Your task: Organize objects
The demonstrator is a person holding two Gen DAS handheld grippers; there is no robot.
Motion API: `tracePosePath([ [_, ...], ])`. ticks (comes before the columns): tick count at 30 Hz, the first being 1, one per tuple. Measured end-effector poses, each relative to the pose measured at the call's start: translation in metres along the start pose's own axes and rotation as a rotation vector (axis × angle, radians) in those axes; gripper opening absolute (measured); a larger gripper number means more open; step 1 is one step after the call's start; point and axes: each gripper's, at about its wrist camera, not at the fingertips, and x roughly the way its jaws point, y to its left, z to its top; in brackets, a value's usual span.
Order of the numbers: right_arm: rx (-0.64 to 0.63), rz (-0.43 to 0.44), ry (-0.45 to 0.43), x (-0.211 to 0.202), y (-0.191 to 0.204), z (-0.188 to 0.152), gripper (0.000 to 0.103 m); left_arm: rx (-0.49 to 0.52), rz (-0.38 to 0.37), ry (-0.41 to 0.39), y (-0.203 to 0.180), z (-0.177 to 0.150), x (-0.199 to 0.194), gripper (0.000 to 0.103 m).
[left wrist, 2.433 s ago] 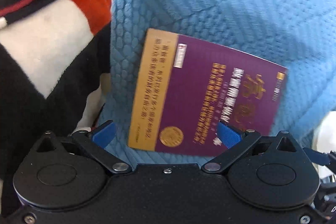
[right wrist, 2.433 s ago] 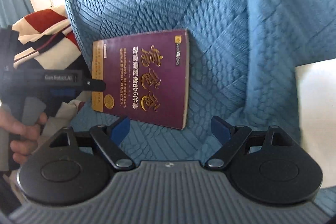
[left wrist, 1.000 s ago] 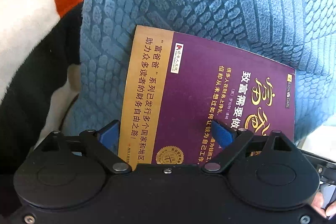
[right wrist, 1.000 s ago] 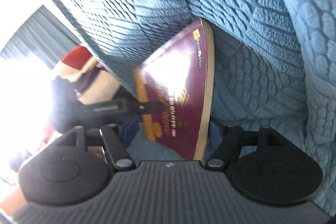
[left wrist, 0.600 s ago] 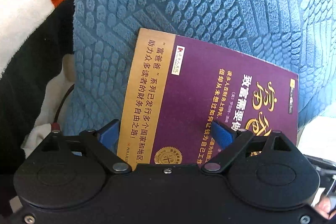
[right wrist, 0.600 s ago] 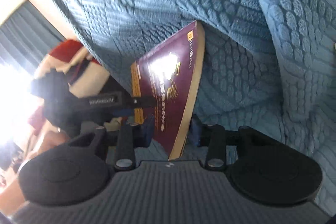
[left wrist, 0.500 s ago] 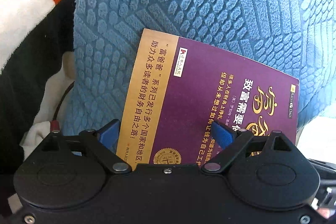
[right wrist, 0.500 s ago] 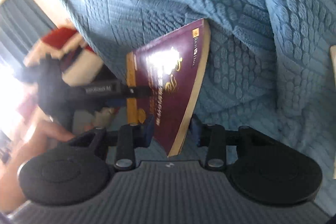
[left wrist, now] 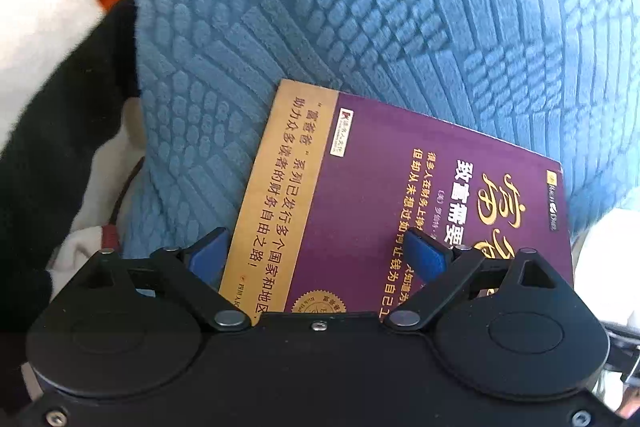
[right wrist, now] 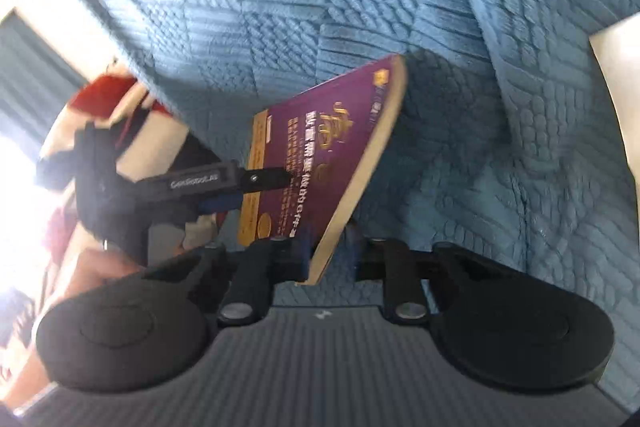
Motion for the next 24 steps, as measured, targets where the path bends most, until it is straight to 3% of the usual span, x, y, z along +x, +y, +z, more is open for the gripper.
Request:
tracePosePath([
  [5, 0.008, 0.006, -0.016, -0.011, 0.001, -0.006, 0.016, -0.078, 0.041, -0.069, -0.002, -0.015, -0.039, 0.09],
  [11, -0.005, 0.01, -0.04, -0.01, 0.02, -0.019, 0.016, -0.2, -0.016, -0.167, -0.011, -0.031, -0.089, 0.091],
  [15, 0.004, 0.008, -0.054, -0.01, 0.03, -0.028, 0.016, -0.339, -0.124, -0.135, -0.002, -0.048, -0.095, 0.088],
  [18, 0.034, 0.024, -0.067, -0.017, 0.031, -0.035, 0.016, -0.472, -0.244, -0.092, 0.004, -0.071, -0.092, 0.084],
  [22, 0.056, 0.035, -0.079, -0.024, 0.034, -0.045, 0.016, -0.616, -0.363, 0.007, 0.008, -0.092, -0.061, 0.082],
  [24, 0.073, 0.058, -0.087, -0.027, 0.037, -0.051, 0.016, -0.723, -0.443, 0.065, 0.016, -0.096, -0.043, 0.075],
])
